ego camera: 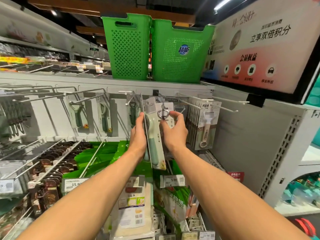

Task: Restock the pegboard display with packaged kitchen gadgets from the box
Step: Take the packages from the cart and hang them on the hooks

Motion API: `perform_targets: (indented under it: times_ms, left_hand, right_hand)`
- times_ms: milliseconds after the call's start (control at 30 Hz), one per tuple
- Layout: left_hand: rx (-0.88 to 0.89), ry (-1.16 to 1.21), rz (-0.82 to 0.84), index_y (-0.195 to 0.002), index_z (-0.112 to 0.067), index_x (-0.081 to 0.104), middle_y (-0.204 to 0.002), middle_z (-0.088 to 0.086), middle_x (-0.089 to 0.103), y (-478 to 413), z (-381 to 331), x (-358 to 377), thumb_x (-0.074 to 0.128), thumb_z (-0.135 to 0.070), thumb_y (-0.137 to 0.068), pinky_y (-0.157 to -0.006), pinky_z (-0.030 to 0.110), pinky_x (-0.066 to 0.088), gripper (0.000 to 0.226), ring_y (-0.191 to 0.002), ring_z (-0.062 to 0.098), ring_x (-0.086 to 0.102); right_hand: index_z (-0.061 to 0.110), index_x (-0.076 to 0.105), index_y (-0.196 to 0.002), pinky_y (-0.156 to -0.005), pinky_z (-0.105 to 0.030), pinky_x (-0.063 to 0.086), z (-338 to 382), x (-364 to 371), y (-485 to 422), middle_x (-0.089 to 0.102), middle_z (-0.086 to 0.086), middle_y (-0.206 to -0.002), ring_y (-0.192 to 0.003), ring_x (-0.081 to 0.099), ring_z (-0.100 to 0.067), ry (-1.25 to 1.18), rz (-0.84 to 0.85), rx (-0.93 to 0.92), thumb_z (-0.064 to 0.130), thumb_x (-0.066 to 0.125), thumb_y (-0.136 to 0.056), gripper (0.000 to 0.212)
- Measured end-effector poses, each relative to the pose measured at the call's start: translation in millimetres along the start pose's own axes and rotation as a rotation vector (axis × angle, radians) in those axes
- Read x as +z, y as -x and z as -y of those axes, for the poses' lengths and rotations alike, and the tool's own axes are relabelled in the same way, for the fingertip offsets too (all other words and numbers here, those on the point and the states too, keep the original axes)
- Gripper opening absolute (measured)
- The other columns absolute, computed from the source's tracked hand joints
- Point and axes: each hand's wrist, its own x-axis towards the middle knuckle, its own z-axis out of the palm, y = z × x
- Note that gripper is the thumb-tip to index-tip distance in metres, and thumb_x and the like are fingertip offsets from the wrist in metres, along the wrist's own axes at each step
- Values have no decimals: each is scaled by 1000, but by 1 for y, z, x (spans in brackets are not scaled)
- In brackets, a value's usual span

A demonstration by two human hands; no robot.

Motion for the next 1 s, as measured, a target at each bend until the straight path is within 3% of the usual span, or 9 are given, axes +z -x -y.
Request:
perform_targets:
  times_ms: [100, 233, 367, 467, 567, 667, 733, 900, 1000]
  left_hand:
    - [-33, 1, 15, -103, -34, 83, -105, 1, 81, -25, 5, -1, 47, -92, -70, -113, 50, 47, 76, -111, 25, 73]
    - [-64, -18, 19, -96, -36, 83, -103, 8, 81, -63, 17, -3, 48, -98, -66, -114, 57, 46, 77, -111, 33, 72]
    - [-46, -57, -9, -114, -28, 79, -111, -2, 80, -100, 24, -2, 50, -101, -67, -116, 49, 45, 92, -115, 24, 71]
    - [3, -128, -23, -94, -35, 73, -87, -21, 77, -122, 26, 2, 38, -69, -103, -102, 29, 46, 49, -101, 7, 69]
    - [25, -138, -34, -99, -36, 69, -97, -18, 72, -134, 27, 5, 36, -63, -107, -98, 26, 46, 43, -97, 1, 64]
    - [34, -126, -37, -132, -23, 71, -126, -2, 75, -143, 30, 5, 42, -79, -92, -116, 38, 44, 75, -119, 14, 66]
    - [54, -132, -62, -142, -24, 66, -138, -2, 69, -141, 33, 3, 41, -85, -88, -121, 42, 40, 85, -131, 16, 61]
    - [68, -117, -75, -146, -34, 60, -148, -9, 62, -115, 45, -6, 44, -102, -73, -124, 47, 34, 101, -140, 14, 54]
    - [8, -103, -79, -137, -38, 66, -138, -10, 69, -87, 41, -7, 49, -105, -66, -121, 48, 37, 99, -133, 16, 60]
  right_hand:
    - [24, 53, -134, -58, -5, 43, -13, 9, -19, 52, 21, -91, -56, 46, 10, 26, 5, 12, 12, 64, -100, 37]
    - [26, 55, -134, -57, 4, 37, -29, 29, -49, 53, 13, -110, -67, 46, 5, 63, -11, 14, 10, 64, -100, 39]
    - [18, 59, -133, -76, 0, 39, -49, 53, -84, 55, 19, -104, -96, 52, -3, 33, -32, -1, -1, 61, -97, 41]
    - [20, 59, -131, -101, -25, 49, -62, 70, -106, 63, 11, -116, -111, 58, -9, 81, -26, -31, 7, 66, -96, 38]
    - [24, 63, -126, -112, -39, 46, -71, 80, -121, 66, 2, -130, -125, 59, -15, 34, -49, -9, 9, 70, -95, 35]
    - [23, 65, -127, -107, -36, 49, -73, 82, -128, 69, -2, -127, -120, 62, -20, 78, -48, 29, 18, 65, -99, 28]
    - [23, 67, -126, -101, -37, 51, -72, 80, -125, 69, -5, -121, -114, 64, -23, 121, -77, -1, 28, 59, -101, 26]
    - [24, 69, -108, -79, -20, 53, -54, 61, -83, 72, 6, -92, -81, 66, -4, 68, 24, -84, 50, 53, -102, 30]
    - [25, 68, -104, -80, -31, 58, -47, 50, -52, 74, 7, -85, -80, 69, -8, 75, 106, -127, 50, 59, -98, 27]
